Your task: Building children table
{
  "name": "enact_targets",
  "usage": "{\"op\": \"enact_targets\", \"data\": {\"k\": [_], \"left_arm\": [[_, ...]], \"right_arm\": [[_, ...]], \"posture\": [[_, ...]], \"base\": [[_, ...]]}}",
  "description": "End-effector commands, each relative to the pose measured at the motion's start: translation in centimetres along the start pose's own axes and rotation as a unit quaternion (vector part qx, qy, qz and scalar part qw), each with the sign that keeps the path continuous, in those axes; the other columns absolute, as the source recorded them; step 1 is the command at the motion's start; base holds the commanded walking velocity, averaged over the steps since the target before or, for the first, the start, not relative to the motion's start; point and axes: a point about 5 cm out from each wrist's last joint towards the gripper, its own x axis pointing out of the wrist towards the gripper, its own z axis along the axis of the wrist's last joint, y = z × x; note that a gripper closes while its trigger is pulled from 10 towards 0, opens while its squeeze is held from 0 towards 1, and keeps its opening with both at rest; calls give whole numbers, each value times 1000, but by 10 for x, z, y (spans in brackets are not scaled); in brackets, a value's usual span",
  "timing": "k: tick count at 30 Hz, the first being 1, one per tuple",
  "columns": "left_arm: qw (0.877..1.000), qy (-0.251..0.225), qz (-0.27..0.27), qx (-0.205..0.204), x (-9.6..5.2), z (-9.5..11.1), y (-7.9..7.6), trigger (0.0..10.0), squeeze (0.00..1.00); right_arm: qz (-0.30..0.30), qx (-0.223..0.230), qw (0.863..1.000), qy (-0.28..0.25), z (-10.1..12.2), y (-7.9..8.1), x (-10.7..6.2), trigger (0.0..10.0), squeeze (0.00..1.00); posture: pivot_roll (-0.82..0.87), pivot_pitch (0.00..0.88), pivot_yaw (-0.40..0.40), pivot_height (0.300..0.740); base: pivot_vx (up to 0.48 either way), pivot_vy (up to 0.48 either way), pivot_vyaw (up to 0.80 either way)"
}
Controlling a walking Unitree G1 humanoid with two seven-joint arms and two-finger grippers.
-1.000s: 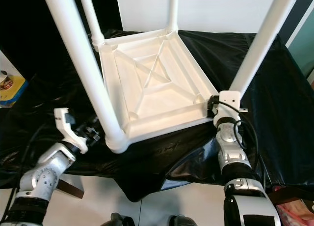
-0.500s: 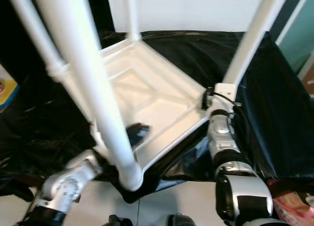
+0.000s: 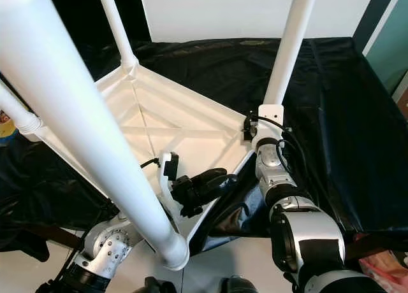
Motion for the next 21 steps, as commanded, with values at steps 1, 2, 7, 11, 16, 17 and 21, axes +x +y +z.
{"op": "enact_targets", "data": {"k": [1,2,7,11,16,17,21], "left_arm": [[996,7,-87,8,-2,-2,-7,10000,0],[997,8,-80,9,-3,-1,-5,10000,0],[998,7,-32,45,-9,5,9,10000,0],[995,15,22,96,-18,16,27,10000,0],[986,14,84,144,-33,34,45,10000,0],[986,14,84,144,-33,34,45,10000,0],[972,1,147,185,-48,52,61,10000,0]], "right_arm": [[-29,2,999,16,-9,-8,-3,10000,0],[-41,12,999,12,-9,-12,-3,10000,0],[-66,37,997,-12,-10,-21,-7,10000,0],[-68,45,996,-42,-12,-23,-15,10000,0],[-49,51,994,-84,-14,-22,-28,10000,0],[-49,51,994,-84,-14,-22,-28,10000,0],[0,51,991,-120,-15,-17,-46,10000,0]], "posture": [[-96,134,45,740],[-96,135,44,740],[-94,141,43,740],[-90,145,42,740],[-96,147,48,740],[-96,147,48,740],[-107,150,54,740]], "base": [[0,0,0],[0,0,0],[0,0,0],[0,0,0],[0,0,0],[0,0,0],[0,0,0]]}}
